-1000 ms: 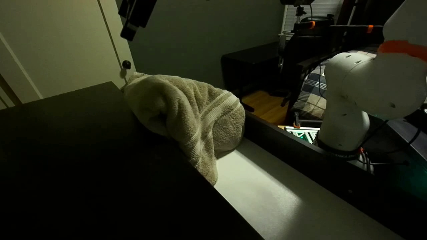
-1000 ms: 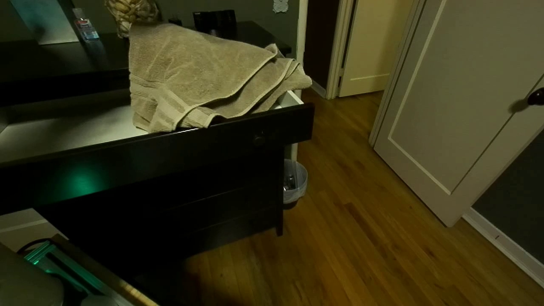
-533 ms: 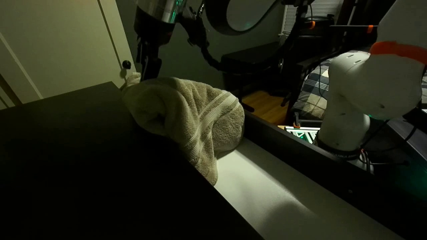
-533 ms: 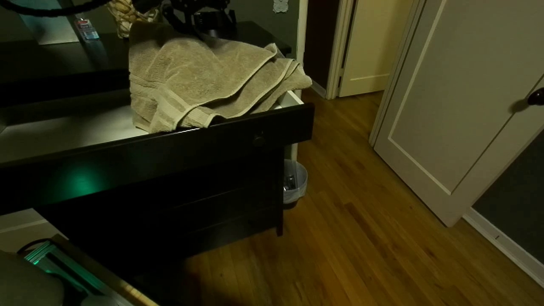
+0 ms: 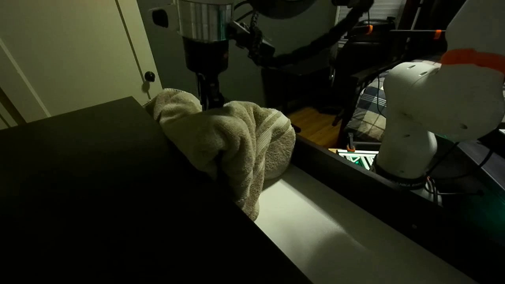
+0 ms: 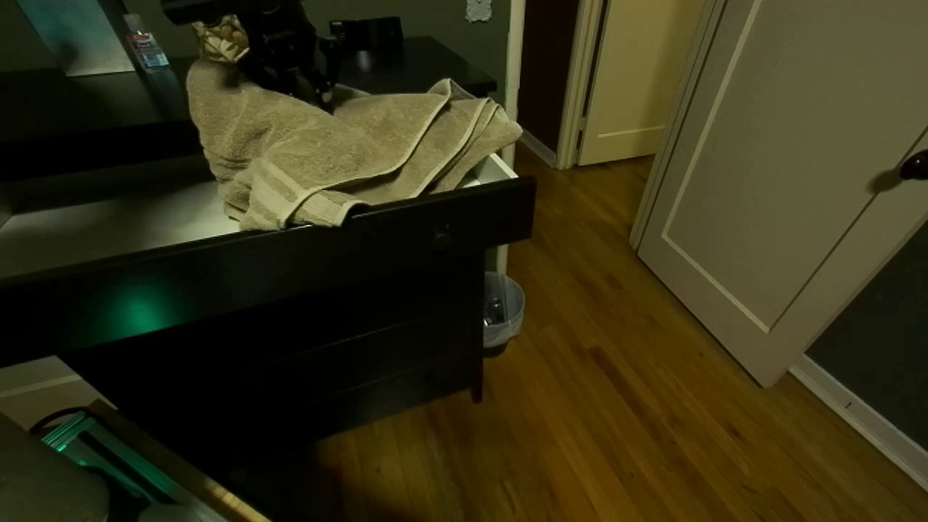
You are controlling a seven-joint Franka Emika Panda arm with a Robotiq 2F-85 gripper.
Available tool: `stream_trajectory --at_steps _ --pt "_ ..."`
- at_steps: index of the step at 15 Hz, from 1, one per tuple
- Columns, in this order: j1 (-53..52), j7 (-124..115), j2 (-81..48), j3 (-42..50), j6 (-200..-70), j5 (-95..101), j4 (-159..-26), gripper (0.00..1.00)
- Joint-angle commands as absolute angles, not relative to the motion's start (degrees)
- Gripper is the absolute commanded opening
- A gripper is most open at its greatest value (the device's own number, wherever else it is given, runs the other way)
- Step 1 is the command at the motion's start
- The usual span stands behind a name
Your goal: Put the towel into the drawer
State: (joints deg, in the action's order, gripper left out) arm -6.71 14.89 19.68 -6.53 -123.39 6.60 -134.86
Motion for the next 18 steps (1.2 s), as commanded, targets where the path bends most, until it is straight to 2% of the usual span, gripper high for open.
stream_trajectory --at_steps 1,4,11,18 --pt "-9.9 20.7 22.8 -2.8 -116.3 -3.3 -137.4 0.00" --pt "-10.1 22.5 25.4 -1.2 -112.0 -8.0 -141.1 0.00" --pt "-10.6 20.2 32.9 -1.3 -115.1 -13.1 -154.5 0.00" --pt "-13.2 15.8 38.5 -3.3 -119.2 -16.5 -160.9 0.00"
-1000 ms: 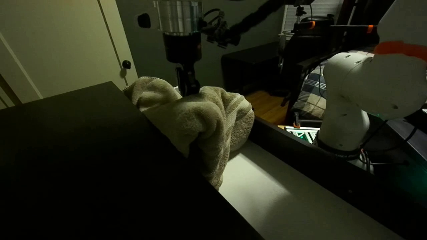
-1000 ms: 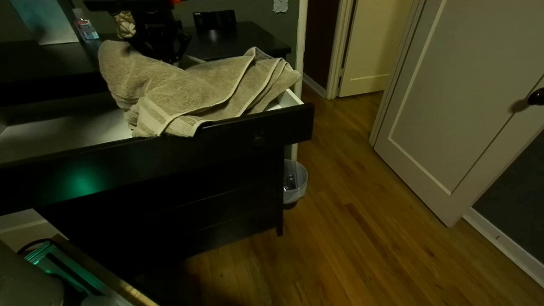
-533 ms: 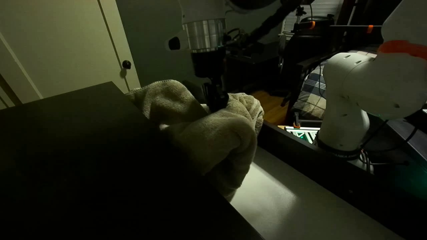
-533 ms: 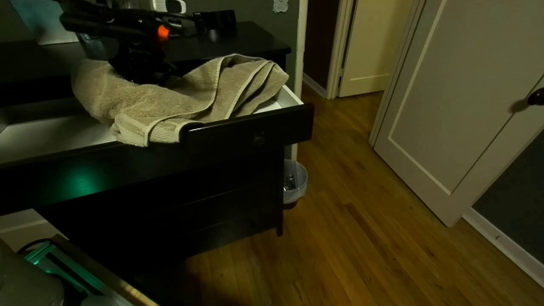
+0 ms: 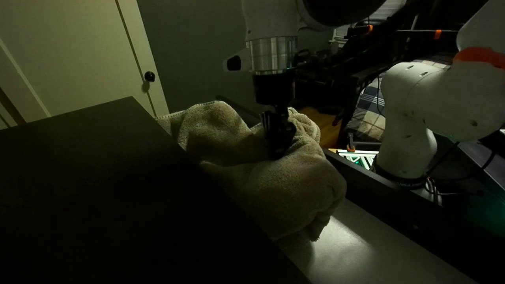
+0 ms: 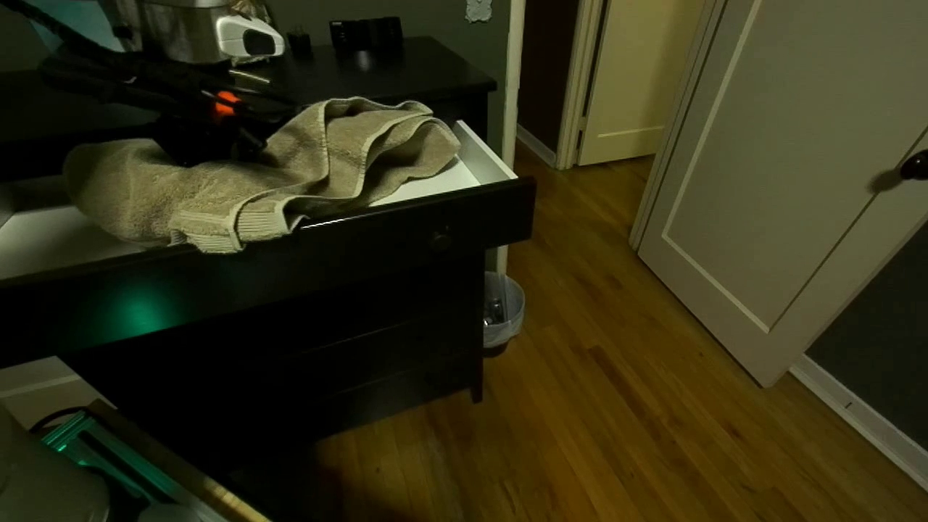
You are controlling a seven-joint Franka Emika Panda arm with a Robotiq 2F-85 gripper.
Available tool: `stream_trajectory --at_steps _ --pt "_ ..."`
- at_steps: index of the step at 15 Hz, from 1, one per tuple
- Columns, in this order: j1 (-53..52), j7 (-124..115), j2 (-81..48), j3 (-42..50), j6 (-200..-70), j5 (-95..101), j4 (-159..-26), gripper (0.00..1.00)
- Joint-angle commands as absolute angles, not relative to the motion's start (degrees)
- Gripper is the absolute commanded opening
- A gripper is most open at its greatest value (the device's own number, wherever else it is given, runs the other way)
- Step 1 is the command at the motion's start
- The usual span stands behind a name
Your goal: Put the towel into the drawer
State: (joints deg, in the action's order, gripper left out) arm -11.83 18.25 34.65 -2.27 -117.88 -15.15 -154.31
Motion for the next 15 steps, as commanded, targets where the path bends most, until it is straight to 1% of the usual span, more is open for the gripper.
stream_trajectory --at_steps 1,5,6,7,8,9,12,14,15 --pt "-13.3 14.8 38.8 -3.7 -120.2 -16.4 -160.9 0.00" --pt "-12.5 11.6 39.4 -4.7 -123.8 -14.0 -158.4 0.00" --pt "-12.0 10.9 39.5 -5.2 -125.5 -12.9 -157.2 0.03" --pt "-11.5 9.9 39.5 -5.7 -126.4 -11.7 -156.0 0.28" --pt "-10.9 9.1 39.5 -6.1 -127.6 -10.2 -154.6 0.28" --pt "-10.1 8.1 39.3 -6.6 -128.4 -8.2 -153.1 0.31" --pt "-7.0 5.0 38.4 -7.0 -129.5 -2.1 -148.9 0.55" --pt "-4.8 3.1 38.0 -6.3 -127.9 0.4 -147.1 0.68" --pt "-3.9 2.5 37.9 -6.1 -127.1 1.3 -146.5 0.77"
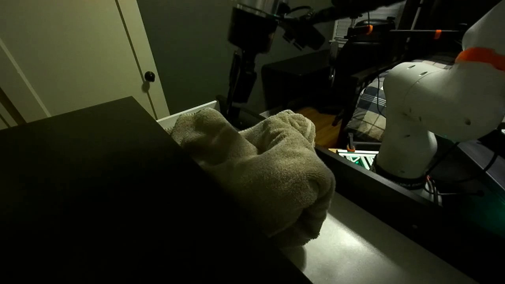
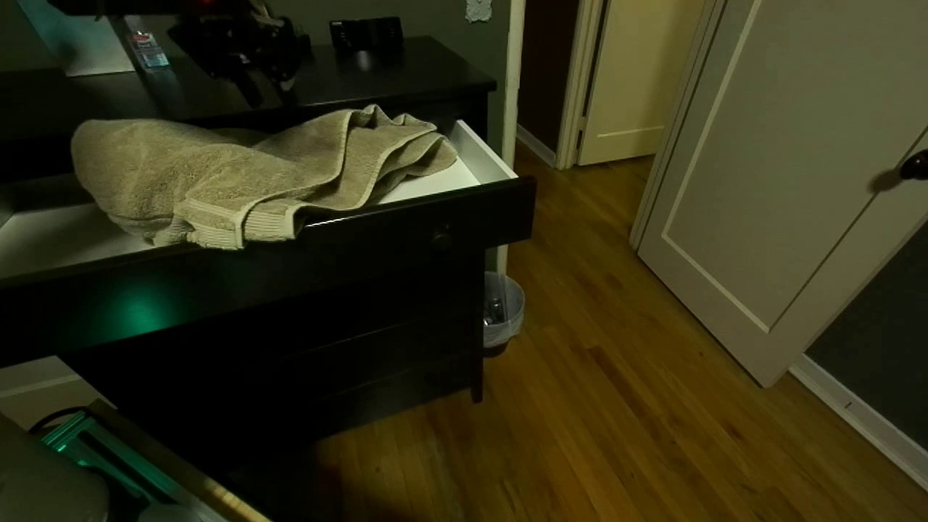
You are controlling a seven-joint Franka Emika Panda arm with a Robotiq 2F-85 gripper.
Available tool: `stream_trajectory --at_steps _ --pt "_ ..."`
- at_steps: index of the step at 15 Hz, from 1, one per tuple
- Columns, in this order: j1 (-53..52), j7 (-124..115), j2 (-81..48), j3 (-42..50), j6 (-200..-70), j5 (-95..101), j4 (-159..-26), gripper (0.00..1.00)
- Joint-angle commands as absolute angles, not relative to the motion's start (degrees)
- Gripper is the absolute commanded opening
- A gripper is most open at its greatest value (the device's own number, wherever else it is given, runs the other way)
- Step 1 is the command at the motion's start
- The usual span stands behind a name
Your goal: Put the towel into the drawer
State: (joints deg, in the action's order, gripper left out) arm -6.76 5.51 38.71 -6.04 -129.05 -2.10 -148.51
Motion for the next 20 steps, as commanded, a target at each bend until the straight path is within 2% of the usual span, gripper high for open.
stream_trajectory --at_steps 1,3,4,13,15,20 --pt "-3.3 2.1 37.5 -5.7 -126.4 1.6 -145.8 0.84" --pt "-2.5 2.1 36.5 -5.2 -125.8 2.0 -144.4 0.99" --pt "-2.3 2.0 36.2 -5.0 -125.9 1.9 -144.0 1.00" --pt "-2.9 2.7 33.3 -3.3 -124.5 0.1 -140.6 1.00" --pt "-3.8 4.1 33.2 -2.6 -119.4 -0.9 -138.9 1.00" --pt "-3.9 3.7 34.0 -2.7 -122.3 -0.5 -139.5 1.00"
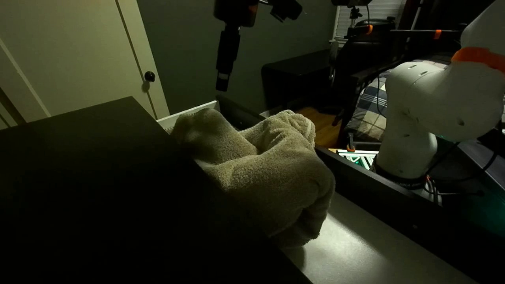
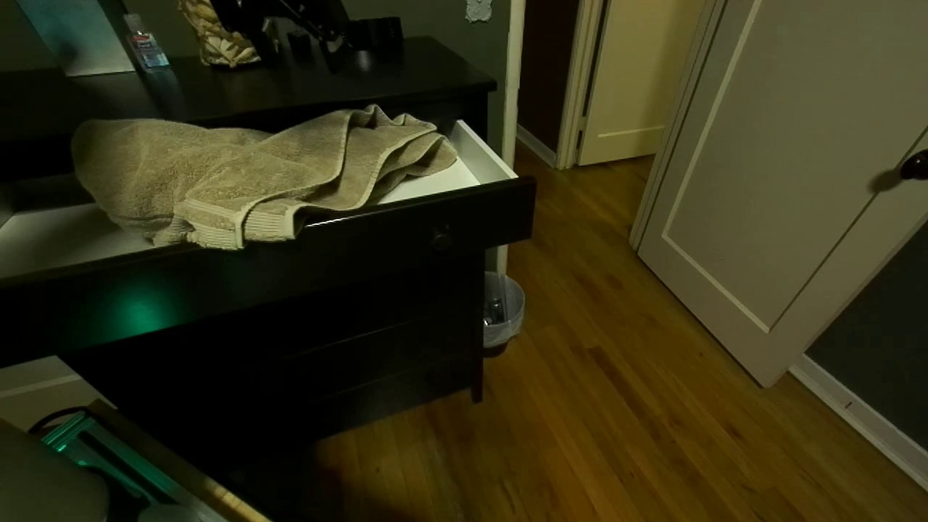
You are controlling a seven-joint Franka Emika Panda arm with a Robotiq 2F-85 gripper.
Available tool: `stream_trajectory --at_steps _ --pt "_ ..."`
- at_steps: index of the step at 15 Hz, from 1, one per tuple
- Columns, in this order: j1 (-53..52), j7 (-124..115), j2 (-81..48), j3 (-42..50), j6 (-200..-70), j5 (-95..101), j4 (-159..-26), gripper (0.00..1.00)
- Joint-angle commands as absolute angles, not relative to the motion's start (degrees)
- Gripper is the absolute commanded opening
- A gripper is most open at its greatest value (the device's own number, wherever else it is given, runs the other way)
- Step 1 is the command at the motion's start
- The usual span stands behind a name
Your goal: Put the towel into the drawer
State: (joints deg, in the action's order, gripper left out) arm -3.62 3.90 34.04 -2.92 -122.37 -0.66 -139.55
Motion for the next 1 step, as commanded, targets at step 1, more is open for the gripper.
stream_trajectory --at_steps 1 --pt "-3.9 3.8 34.0 -2.7 -122.3 -0.5 -139.4 1.00"
